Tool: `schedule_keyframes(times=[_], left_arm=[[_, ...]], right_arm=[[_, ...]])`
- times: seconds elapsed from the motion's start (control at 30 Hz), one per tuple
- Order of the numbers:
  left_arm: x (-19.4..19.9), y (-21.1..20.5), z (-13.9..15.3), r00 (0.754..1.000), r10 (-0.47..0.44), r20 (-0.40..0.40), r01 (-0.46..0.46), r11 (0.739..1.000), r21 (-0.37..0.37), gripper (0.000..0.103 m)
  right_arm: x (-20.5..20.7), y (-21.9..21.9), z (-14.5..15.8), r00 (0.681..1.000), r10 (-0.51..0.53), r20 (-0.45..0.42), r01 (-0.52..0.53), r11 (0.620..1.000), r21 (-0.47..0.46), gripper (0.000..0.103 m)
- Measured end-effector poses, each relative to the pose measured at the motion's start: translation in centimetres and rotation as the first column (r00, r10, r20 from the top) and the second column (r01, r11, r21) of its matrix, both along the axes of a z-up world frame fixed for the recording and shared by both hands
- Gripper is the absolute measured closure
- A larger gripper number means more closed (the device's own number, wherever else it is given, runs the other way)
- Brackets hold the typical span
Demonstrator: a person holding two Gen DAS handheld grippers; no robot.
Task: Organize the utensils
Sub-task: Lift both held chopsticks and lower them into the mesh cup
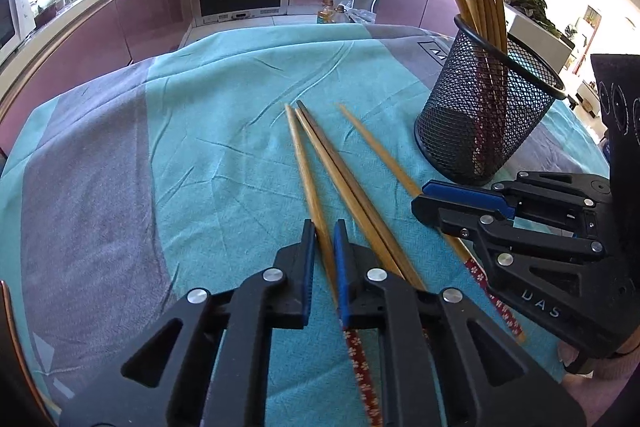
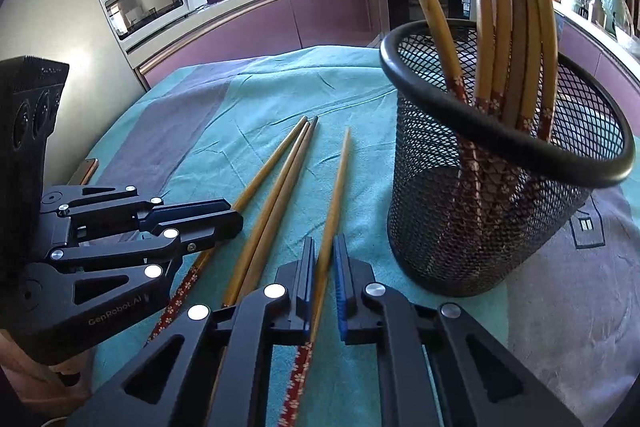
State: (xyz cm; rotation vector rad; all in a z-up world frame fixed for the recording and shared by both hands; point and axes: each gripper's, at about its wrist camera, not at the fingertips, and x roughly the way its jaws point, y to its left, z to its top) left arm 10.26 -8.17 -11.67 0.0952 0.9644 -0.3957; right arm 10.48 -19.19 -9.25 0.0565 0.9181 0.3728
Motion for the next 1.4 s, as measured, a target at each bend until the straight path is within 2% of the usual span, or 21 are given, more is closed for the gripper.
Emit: schedule_keyframes(times=[0.27, 0.6, 0.8, 1.07, 1.4], left_arm=[[-0.8, 0.8, 0.2, 1.000, 0.021, 0.001, -0.021, 0.999, -0.025, 0.096], [-2.3, 2.0, 3.3, 0.999, -0.001, 0.036, 0.005, 0.994, -0.112, 0.096], [-3.1, 2.6, 5.2, 0.998, -0.030, 0.053, 0.039, 0.983, -0.182, 0.096], [-4.2, 2.4, 8.9, 0.990, -0.074, 0.120, 0.103, 0.961, -0.258, 0.096], [-5.0, 2.2, 12.4, 0.976, -0.099, 0.192, 0.158, 0.935, -0.319, 0.096]], right_arm=[[-0.6, -0.2, 0.6, 1.000, 0.006, 0.004, -0.007, 0.999, 0.049, 0.097], [-2.4, -0.7, 3.3, 0.996, 0.042, 0.073, -0.051, 0.992, 0.117, 0.097], [-3.7, -1.8, 4.9, 0.992, 0.039, 0.121, -0.056, 0.988, 0.147, 0.097], [-4.9, -3.5, 7.5, 0.981, 0.012, 0.193, -0.048, 0.982, 0.181, 0.097], [-5.7, -5.3, 10.3, 0.962, -0.020, 0.273, -0.039, 0.977, 0.212, 0.097]])
